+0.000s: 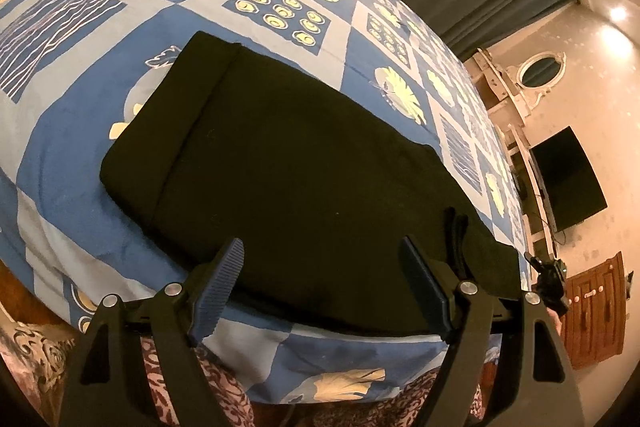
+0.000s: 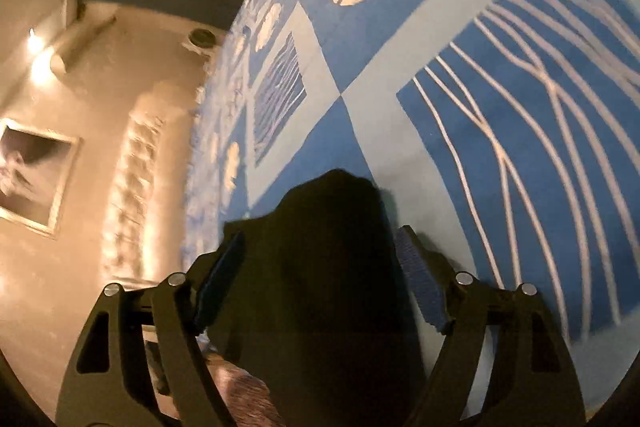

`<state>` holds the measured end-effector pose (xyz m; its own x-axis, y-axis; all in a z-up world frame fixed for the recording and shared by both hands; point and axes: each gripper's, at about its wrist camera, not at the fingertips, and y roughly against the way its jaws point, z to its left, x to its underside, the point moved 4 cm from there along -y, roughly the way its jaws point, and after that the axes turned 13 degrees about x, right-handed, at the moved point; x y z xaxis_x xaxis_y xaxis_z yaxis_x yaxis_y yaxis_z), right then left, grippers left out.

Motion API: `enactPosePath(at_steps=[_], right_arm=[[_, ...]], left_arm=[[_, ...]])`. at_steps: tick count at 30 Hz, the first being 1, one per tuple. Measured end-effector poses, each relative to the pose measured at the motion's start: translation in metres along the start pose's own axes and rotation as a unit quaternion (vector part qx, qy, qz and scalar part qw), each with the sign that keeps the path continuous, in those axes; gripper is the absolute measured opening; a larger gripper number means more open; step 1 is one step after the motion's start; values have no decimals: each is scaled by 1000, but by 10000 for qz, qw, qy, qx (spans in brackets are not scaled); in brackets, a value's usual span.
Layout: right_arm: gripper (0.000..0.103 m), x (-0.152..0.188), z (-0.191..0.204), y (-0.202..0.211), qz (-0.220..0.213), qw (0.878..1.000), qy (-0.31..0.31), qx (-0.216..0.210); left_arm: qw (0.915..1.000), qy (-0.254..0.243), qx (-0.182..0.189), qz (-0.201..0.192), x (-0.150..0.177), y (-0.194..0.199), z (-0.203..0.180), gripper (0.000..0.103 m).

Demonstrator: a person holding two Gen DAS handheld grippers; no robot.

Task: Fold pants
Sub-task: 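Grasp the folded pants edge with the left gripper while the right gripper pinches the other end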

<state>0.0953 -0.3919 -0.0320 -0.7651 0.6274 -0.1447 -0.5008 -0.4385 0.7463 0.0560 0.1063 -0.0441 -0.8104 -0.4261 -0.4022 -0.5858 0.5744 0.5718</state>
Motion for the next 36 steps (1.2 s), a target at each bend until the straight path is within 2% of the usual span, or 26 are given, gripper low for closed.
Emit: enactPosePath(at_steps=[2, 3, 5, 7, 9, 10, 13, 16, 18, 19, 20, 21, 22, 23, 24, 26, 29, 30, 31, 33, 36], right_arm=[[33, -3, -5, -10, 76, 10000, -20, 14], [24, -3, -9, -13, 99, 9999, -28, 97], [23, -4, -18, -16, 104, 9998, -141, 43], [25, -3, -24, -12, 107, 9993, -318, -164], [37, 1, -28, -3, 161, 9982, -383, -422], [49, 4, -30, 0, 225, 9973, -423, -550], [60, 21, -37, 19, 382, 9955, -365, -793], [64, 37, -45, 32, 573, 9937, -265, -928], [64, 47, -50, 37, 689, 9937, -156, -874], [61, 53, -52, 37, 745, 9937, -88, -838], [53, 57, -53, 38, 768, 9942, 21, -757], [29, 64, -53, 35, 793, 9953, 259, -487], [22, 67, -56, 32, 836, 9955, 342, -273], [21, 68, -63, 29, 849, 9959, 298, -132], [21, 68, -65, 29, 826, 9961, 267, -179], [22, 68, -67, 30, 791, 9963, 278, -196], [35, 68, -60, 44, 651, 9975, 272, -89], [50, 64, -53, 48, 529, 9981, 312, -28], [56, 62, -46, 58, 321, 9987, 393, 111], [59, 60, -27, 77, -34, 9972, 659, 359], [69, 63, 14, 97, -475, 9924, 1029, 488]], left_arm=[[10000, 28, -15, 5, 1, 0, 1, 79], [10000, 36, -20, 10, 1, -1, 2, 79], [10000, 37, -32, 18, 1, -2, 3, 78], [10000, 45, -32, 16, 1, -1, 4, 78], [10000, 40, -33, 16, 1, -1, 4, 78], [10000, 46, -36, 11, 1, -1, 4, 78], [10000, 84, -23, -34, -2, 1, 6, 78], [9999, 134, -28, -75, -4, 4, 9, 79], [9998, 155, -24, -100, -6, 5, 10, 79], [9998, 154, -33, -105, -6, 6, 10, 79], [9998, 149, -40, -117, -6, 7, 10, 79], [9998, 143, -42, -131, -6, 8, 10, 79], [9998, 139, -46, -132, -7, 8, 10, 79], [9998, 132, -51, -133, -7, 9, 10, 79], [9998, 127, -50, -137, -8, 9, 10, 79], [9998, 125, -43, -129, -8, 9, 9, 79], [9999, 46, -7, -122, -10, 14, 8, 78], [9999, 8, 21, -140, -14, 18, 7, 79], [9998, -30, 93, -168, -19, 24, 8, 79], [9993, -42, 306, -231, -30, 37, 15, 79], [9977, 138, 638, -193, -45, 50, 38, 79]])
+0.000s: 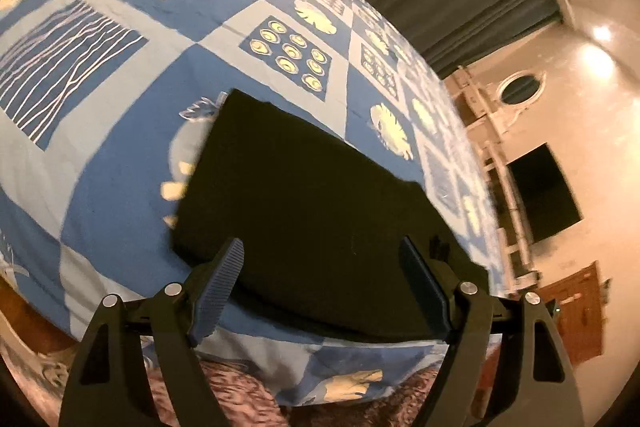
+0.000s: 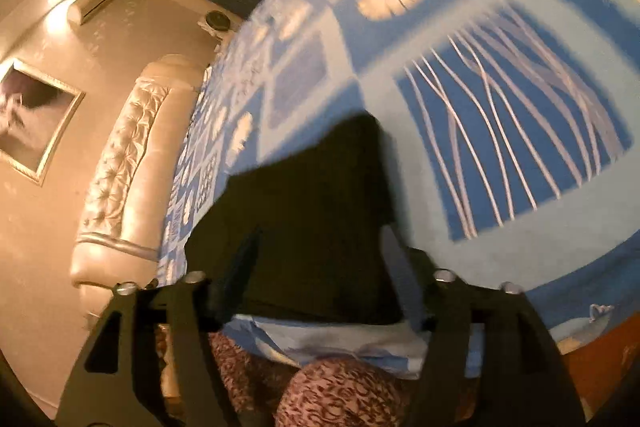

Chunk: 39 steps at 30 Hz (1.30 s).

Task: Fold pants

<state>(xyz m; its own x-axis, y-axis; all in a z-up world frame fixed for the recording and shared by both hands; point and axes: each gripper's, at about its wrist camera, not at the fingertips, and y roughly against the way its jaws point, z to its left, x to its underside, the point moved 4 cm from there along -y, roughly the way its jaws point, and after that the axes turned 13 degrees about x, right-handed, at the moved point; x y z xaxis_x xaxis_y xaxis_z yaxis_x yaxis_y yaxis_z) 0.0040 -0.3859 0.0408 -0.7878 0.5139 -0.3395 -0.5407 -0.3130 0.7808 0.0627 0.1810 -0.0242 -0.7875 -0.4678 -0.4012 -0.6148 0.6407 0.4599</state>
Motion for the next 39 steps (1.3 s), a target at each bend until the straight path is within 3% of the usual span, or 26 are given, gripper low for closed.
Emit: enactPosePath(at_steps=[6, 11, 15, 17, 19, 20, 21, 24, 27, 31, 35, 39], right_arm=[[77, 6, 58, 7, -259, 9992, 173, -253], [78, 23, 90, -14, 18, 9989, 195, -431], [78, 37, 105, -38, 324, 9980, 141, -520], [78, 42, 108, -48, 474, 9974, 110, -541], [78, 48, 110, -57, 581, 9969, 53, -528], [78, 50, 110, -60, 625, 9965, 35, -545], [78, 53, 111, -63, 672, 9962, 17, -548], [78, 56, 111, -67, 684, 9962, 25, -530], [78, 55, 110, -64, 602, 9968, -38, -528], [79, 51, 106, -55, 465, 9972, -102, -569], [79, 46, 106, -41, 337, 9973, -110, -644], [79, 42, 105, -26, 264, 9967, -57, -765]], left_arm=[[9992, 379, 37, 115, -20, 9, 58, 78], [9977, 540, 188, 364, -24, -12, 78, 78], [9900, 924, 1033, 250, -21, -22, 74, 78], [9870, 1033, 1203, 260, -16, -31, 71, 78], [9892, 974, 1073, 220, -15, -35, 71, 65], [9887, 1066, 1031, 210, -13, -35, 74, 36], [9875, 1236, 948, 231, -12, -35, 80, 15], [9821, 1576, 1003, 236, -10, -35, 88, 15], [9877, 1318, 818, 196, -15, -32, 71, 14], [9877, 1107, 1101, -78, -33, -22, 15, 14], [9889, 310, 1452, -31, -43, -28, -74, 15], [9837, -526, 1685, 356, -24, -64, -168, 15]])
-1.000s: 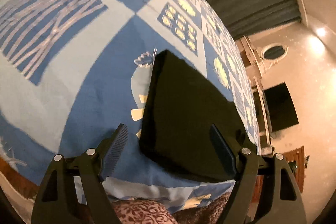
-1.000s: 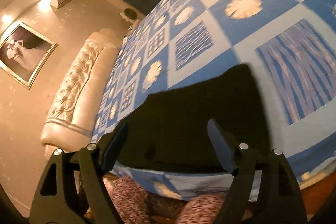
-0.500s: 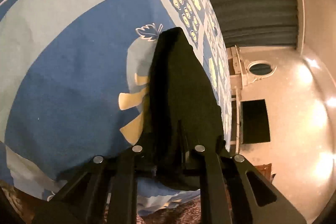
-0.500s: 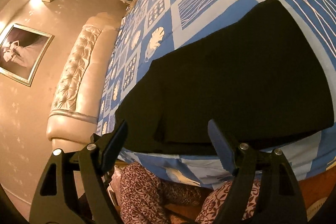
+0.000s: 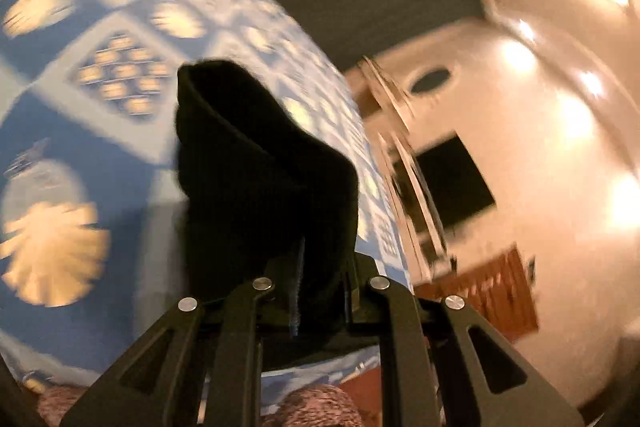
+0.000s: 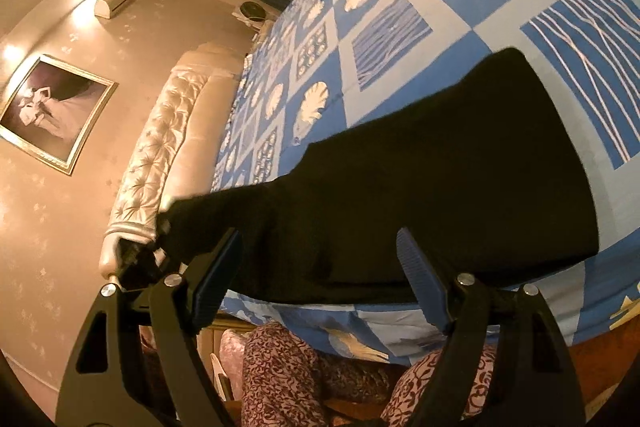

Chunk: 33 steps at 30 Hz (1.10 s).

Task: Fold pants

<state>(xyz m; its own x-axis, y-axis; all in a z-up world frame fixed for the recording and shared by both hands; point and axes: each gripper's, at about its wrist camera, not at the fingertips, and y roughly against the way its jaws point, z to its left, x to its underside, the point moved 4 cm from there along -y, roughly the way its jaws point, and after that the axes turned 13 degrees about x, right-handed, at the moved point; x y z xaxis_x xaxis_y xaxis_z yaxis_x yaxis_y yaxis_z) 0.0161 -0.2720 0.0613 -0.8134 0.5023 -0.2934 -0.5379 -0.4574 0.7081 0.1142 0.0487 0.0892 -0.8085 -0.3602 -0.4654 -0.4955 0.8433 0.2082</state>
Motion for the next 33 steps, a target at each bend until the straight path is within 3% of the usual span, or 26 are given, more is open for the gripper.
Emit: enactPosePath(at_steps=[3, 6, 13, 16, 17, 19, 21, 23, 27, 30, 33], right_arm=[[79, -3, -3, 11, -59, 9999, -9, -97], [79, -8, -10, 24, -179, 9997, -53, -180], [80, -12, -46, 35, -301, 9986, -381, -195], [80, -9, -65, 30, -230, 9973, -651, -257], [80, -8, -72, 28, -186, 9963, -779, -315], [80, -8, -79, 26, -147, 9950, -898, -410], [80, -9, -80, 24, -133, 9948, -905, -458], [80, -12, -78, 20, -108, 9946, -898, -504], [80, -20, -70, -1, 121, 9949, -854, -525], [81, -26, -65, -20, 235, 9973, -679, -121], [81, -31, -64, -38, 310, 9978, -444, 377]], left_arm=[[9968, -629, 1, 497, 21, -59, -44, 15], [9878, -1166, -85, 1031, 56, -127, -71, 15], [9674, -1344, -550, 2077, 133, -238, -41, 15], [9556, -1433, -817, 2442, 162, -263, -30, 17], [9521, -1501, -896, 2509, 173, -264, -31, 23], [9522, -1539, -840, 2501, 175, -262, -36, 31], [9547, -1587, -796, 2388, 176, -251, -46, 54], [9622, -1640, -660, 2070, 166, -233, -58, 68], [9708, -1817, -622, 1437, 140, -195, -72, 79], [9741, -1818, -874, 1019, 114, -159, -57, 79], [9774, -1516, -1296, 695, 92, -123, -21, 79]])
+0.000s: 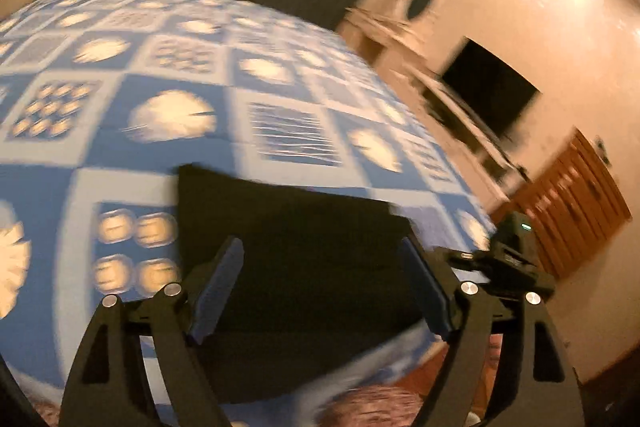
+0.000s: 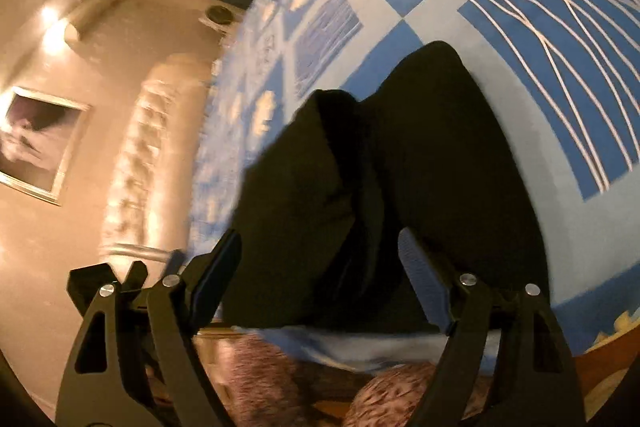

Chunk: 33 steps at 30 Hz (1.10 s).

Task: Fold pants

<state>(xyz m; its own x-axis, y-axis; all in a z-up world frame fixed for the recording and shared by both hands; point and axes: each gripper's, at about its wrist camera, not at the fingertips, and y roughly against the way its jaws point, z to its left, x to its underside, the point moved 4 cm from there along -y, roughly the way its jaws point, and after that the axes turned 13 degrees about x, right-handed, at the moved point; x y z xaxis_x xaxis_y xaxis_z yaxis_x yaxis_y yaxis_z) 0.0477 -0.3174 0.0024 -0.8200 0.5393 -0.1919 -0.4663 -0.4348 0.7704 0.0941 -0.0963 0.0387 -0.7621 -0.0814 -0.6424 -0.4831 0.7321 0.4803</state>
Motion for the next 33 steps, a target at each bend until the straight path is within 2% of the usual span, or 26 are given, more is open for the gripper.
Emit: enactPosePath(at_steps=[2, 5, 6, 7, 8, 9, 11, 12, 15, 18, 21, 27, 30, 33], right_arm=[[81, -4, 6, -13, 152, 9999, 40, 14], [80, -3, 17, -35, 621, 9975, 53, -321], [73, -1, 20, -43, 734, 9968, 73, -304], [61, -1, 22, -47, 720, 9971, 118, -201], [35, -1, 24, -51, 700, 9974, 176, -65], [14, -1, 26, -54, 729, 9971, 209, -18], [13, 2, 32, -50, 665, 9974, 289, -29], [13, 3, 37, -42, 541, 9973, 480, 79], [12, 0, 44, -18, 266, 9971, 718, 44], [11, -6, 36, 10, -5, 9960, 866, 222], [10, -12, 11, 28, -139, 9953, 816, 505], [10, -13, -42, 18, -46, 9970, 360, 690], [10, -14, -51, 8, -19, 9982, 214, 569], [11, -15, -56, 8, 22, 9985, 230, 500]], left_arm=[[9984, 501, -236, -107, 3, 17, 39, 79], [9937, 1025, -433, -138, 12, 29, 78, 79], [9915, 1190, -491, -163, 16, 34, 91, 79], [9905, 1264, -516, -179, 20, 37, 96, 79], [9896, 1326, -519, -181, 23, 38, 101, 79], [9890, 1381, -506, -174, 26, 40, 104, 79], [9886, 1431, -437, -157, 31, 41, 106, 79], [9890, 1417, -398, -149, 31, 41, 105, 79], [9903, 1374, -179, -74, 33, 36, 97, 79], [9904, 1381, 21, 26, 35, 25, 93, 79], [9899, 1389, 199, 210, 41, 9, 84, 79], [9894, 1347, 202, 499, 56, -20, 75, 79], [9883, 1422, 50, 554, 61, -24, 83, 79], [9854, 1633, 70, 467, 64, -18, 94, 79]])
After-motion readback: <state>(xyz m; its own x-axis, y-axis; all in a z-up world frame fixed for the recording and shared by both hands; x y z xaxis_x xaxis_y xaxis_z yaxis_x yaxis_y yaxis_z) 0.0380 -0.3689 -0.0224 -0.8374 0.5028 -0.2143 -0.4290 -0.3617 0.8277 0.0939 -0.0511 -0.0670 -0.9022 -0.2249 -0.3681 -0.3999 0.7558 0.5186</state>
